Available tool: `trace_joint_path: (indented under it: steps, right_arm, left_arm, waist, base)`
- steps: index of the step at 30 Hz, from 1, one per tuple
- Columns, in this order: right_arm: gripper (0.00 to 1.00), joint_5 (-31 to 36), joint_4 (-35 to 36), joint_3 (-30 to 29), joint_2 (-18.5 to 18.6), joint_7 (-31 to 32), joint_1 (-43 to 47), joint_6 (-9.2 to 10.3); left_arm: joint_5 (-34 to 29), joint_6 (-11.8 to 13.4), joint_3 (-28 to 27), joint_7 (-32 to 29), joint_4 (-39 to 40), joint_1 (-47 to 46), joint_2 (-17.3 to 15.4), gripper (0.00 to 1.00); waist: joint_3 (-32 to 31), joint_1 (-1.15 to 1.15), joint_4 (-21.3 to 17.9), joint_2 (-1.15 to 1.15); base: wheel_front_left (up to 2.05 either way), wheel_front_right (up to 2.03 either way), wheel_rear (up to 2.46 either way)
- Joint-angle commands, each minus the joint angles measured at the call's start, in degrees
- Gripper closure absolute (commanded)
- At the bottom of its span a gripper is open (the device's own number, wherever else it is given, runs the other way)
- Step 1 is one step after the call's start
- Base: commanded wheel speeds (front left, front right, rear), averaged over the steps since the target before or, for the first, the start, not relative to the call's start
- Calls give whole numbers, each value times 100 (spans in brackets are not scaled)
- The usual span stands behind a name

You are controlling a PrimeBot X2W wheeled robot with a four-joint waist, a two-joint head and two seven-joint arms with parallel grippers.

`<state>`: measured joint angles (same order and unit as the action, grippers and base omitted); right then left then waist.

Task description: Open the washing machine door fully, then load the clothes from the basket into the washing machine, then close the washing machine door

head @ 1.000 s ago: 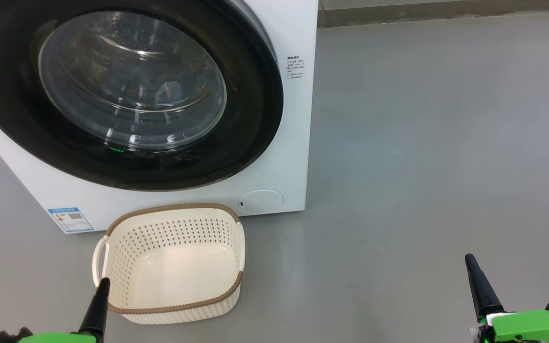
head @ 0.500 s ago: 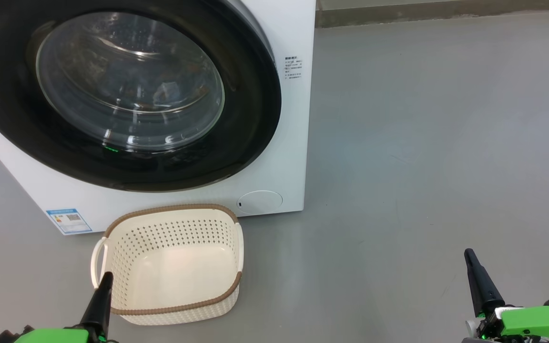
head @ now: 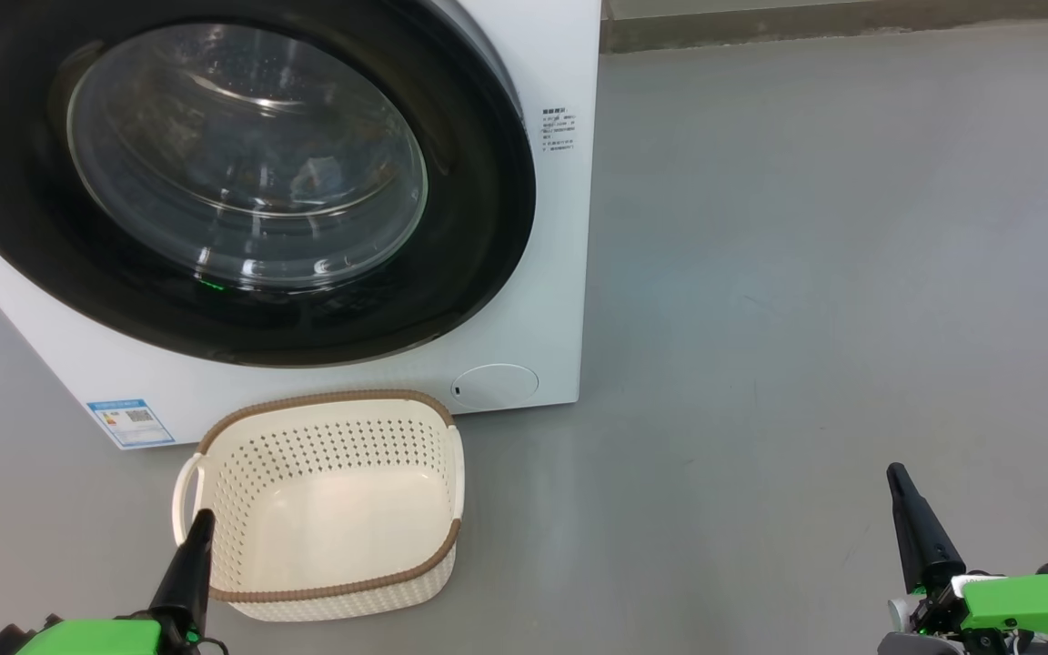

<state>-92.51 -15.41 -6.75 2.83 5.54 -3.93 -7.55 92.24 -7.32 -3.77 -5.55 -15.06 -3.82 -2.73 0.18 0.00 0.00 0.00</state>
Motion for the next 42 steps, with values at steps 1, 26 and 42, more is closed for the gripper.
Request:
trace_joint_path:
  steps: [1,26,42]
  right_arm:
    - [100,-24,142,94,58,38,-218,6]
    - [100,-5,141,71,42,56,-221,6]
    - [100,5,140,59,34,65,-222,6]
  left_arm:
    - [61,-16,-193,-28,103,-230,-76,100]
    - [40,-16,-218,-48,102,-232,-58,100]
    - [28,-16,-232,-59,102,-234,-49,100]
  waist:
    - [0,0,0,0]
    - [0,0,0,0]
    - [0,0,0,0]
  base:
    - [0,0,0]
    - [0,0,0]
    - [0,0,0]
